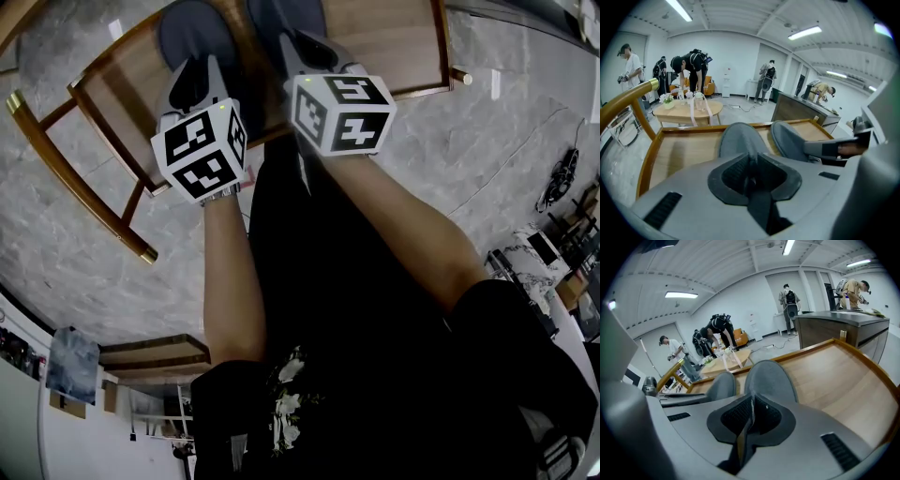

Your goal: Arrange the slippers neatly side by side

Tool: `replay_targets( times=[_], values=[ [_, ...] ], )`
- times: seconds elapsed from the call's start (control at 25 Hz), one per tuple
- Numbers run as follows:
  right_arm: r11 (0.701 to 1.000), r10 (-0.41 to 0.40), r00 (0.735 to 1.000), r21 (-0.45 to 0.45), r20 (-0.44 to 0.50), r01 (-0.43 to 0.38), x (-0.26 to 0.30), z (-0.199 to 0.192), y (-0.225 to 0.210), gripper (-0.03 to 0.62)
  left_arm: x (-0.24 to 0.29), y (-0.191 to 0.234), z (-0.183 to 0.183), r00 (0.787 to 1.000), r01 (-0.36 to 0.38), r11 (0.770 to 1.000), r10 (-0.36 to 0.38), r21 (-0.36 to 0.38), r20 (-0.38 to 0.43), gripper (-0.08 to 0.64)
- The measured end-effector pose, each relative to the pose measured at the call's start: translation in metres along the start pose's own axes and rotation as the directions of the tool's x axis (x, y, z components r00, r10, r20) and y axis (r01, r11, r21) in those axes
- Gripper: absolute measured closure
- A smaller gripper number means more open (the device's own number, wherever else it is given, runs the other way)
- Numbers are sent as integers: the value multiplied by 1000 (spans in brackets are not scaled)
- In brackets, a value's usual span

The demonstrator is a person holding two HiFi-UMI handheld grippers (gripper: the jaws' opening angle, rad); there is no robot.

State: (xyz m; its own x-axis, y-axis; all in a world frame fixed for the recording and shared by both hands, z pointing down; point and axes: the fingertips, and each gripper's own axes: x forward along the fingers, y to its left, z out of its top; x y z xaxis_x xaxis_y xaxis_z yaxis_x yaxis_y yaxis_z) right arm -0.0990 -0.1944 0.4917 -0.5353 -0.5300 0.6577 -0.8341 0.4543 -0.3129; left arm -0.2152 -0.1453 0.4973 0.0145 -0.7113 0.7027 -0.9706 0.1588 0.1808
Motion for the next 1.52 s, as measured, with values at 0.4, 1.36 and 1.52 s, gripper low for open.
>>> replay_targets(
  times=[0.4,1.36,1.52],
  values=[
    [994,90,994,-52,-69,-93,17,-15,31,577,7,5,-8,1000,14,998,-15,-58,-6,532],
    [944,284,946,-131,-154,-304,25,-31,59,513,4,19,-13,999,34,985,-32,-170,13,507],
    [928,312,939,-167,-147,-334,20,-30,67,446,-1,8,-9,997,68,986,-64,-152,32,411]
  ],
)
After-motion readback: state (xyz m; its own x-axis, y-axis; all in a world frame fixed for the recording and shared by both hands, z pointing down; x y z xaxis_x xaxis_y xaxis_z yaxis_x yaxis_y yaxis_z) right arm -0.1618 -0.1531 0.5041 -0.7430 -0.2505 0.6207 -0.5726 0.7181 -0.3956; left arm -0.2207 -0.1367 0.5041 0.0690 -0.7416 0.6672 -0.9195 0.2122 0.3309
